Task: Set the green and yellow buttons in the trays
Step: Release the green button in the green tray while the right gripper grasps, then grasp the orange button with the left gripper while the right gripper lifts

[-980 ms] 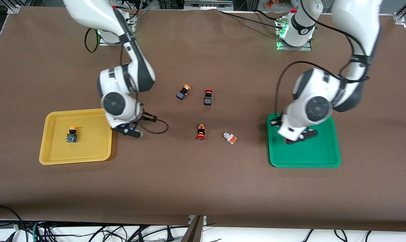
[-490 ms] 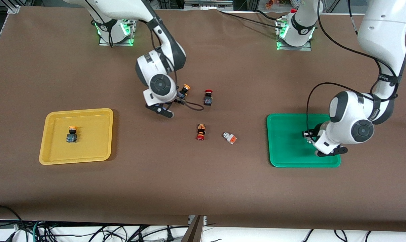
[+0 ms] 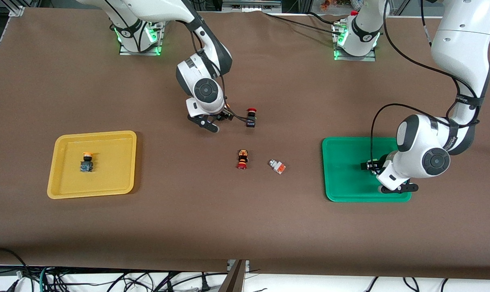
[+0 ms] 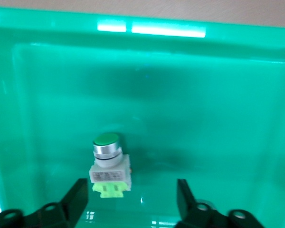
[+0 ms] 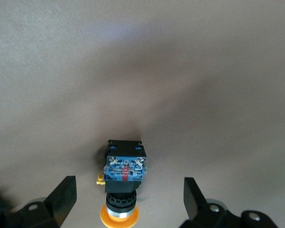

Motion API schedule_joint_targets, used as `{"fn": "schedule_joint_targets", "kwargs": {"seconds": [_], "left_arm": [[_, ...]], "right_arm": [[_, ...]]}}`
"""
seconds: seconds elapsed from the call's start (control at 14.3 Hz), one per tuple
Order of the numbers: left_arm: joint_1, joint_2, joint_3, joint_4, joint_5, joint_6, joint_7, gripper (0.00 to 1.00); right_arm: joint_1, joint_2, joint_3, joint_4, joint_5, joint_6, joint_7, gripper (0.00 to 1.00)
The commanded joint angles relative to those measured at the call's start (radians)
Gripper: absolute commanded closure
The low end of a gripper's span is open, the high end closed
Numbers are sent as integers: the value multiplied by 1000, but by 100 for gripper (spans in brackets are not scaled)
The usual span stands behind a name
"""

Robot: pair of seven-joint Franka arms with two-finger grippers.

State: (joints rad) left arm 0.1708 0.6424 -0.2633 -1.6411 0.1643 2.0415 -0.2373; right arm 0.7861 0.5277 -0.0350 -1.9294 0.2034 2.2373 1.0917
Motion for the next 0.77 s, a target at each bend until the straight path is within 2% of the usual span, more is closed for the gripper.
{"fn": "schedule_joint_targets", "kwargs": {"seconds": [0.0,0.07,0.21,0.28,0.35,0.42,0.49,0.7], "left_arm": [[-62,-9,1,63,-52,-79,-125,0],[-83,-10,-7,66,-119,-81,-222,0],[-189,-1,-10,82,-160,-78,-406,0],[-241,17,-10,110,-161,-73,-503,0],[-278,42,-10,127,-163,-72,-570,0],[-313,68,-11,145,-167,-63,-638,0],[-348,98,-11,177,-178,-43,-696,0],[-412,172,-10,219,-210,53,-821,0]], "right_arm": [[13,-14,1,-48,13,51,30,0],[13,-6,1,-48,13,71,30,0],[21,17,1,-46,13,109,31,3],[22,29,0,-46,13,123,31,28],[22,32,1,-42,13,125,27,61],[22,32,1,-37,13,122,22,86],[21,32,0,-36,13,117,19,100],[15,15,-26,-13,10,104,-33,100]]}}
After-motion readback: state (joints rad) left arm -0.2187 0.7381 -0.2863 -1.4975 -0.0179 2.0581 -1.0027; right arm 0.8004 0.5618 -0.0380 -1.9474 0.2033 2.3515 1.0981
